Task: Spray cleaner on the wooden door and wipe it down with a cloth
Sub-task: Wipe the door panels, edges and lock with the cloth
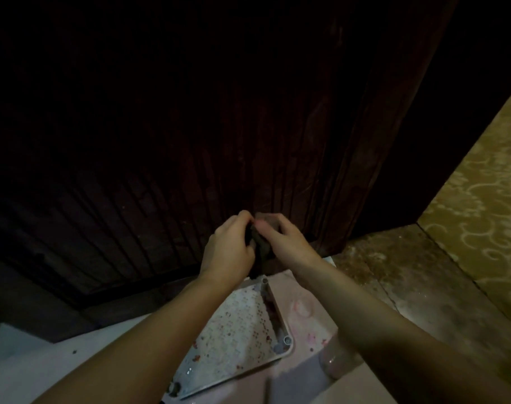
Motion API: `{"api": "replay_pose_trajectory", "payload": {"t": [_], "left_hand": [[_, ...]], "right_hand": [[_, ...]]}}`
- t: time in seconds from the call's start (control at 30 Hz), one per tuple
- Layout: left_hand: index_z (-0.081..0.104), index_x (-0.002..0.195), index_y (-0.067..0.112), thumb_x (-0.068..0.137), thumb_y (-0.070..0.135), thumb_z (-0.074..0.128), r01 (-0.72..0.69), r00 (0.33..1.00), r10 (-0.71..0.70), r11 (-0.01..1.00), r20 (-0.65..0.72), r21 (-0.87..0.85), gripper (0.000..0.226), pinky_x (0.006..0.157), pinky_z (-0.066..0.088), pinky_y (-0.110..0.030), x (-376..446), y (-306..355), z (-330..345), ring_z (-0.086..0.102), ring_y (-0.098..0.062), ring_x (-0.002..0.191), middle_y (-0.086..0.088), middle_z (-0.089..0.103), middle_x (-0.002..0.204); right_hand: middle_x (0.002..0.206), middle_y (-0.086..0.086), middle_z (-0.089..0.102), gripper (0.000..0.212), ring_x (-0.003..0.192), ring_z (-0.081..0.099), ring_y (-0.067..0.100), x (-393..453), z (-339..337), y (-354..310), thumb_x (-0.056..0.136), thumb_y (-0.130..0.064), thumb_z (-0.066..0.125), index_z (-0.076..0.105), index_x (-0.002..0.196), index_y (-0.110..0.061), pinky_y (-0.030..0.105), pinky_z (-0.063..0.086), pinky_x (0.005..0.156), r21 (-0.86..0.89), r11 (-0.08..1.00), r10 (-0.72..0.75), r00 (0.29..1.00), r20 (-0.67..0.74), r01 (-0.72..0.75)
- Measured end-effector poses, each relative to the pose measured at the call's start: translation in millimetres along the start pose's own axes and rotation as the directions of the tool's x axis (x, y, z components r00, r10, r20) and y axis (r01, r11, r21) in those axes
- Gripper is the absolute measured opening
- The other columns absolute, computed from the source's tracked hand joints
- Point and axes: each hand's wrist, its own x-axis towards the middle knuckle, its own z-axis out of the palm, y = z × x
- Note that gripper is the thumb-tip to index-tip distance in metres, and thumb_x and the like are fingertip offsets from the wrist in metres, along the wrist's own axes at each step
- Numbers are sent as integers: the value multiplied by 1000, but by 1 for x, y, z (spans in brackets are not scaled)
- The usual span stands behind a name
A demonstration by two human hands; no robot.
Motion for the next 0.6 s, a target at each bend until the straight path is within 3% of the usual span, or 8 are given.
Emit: {"api": "replay_pose_trajectory", "payload": {"t": [0.07,0.13,0.3,0.4,0.5,0.6], "left_hand": [[52,102,23,84,6,59,-45,998,45,999,-35,2,25,73,51,-39,0,9,-8,56,-16,87,6,53,99],[52,106,22,85,10,59,-83,995,85,996,-53,33,25,73,50,-39,2,17,-18,56,-18,88,6,49,102],[46,118,24,84,15,59,-104,989,118,985,-92,139,38,73,51,-39,10,31,-62,55,-18,95,6,40,114],[46,122,25,86,18,58,-155,966,193,965,-171,214,39,73,46,-27,14,41,-104,50,-10,101,9,39,118],[49,123,22,88,20,59,-209,910,292,937,-296,280,37,73,45,-23,20,60,-152,47,-6,104,10,41,120],[55,117,16,84,16,64,-253,814,403,894,-418,369,35,68,45,-22,32,87,-210,50,-9,101,4,46,116]], "right_hand": [[101,4,66,16,97,64,20,-5,1,-9,95,-34,58,60,104,-21,41,52,89,148,986,73,996,43,-79],[93,6,64,10,89,63,21,-6,0,-17,96,-28,58,59,97,-19,45,52,84,185,981,54,999,6,-54],[83,0,63,9,80,61,16,-8,1,-58,92,-17,64,59,86,-21,31,49,72,6,984,-174,961,-213,179],[83,1,66,9,82,64,19,-14,4,-94,88,-18,68,60,85,-22,34,52,74,21,964,-246,922,-298,264],[95,0,68,13,91,67,18,-23,11,-141,86,-23,70,60,95,-25,38,57,80,13,927,-354,888,-295,374],[100,-4,66,24,94,66,11,-35,26,-206,83,-24,74,56,98,-30,36,58,83,-28,846,-516,803,-298,533]]}}
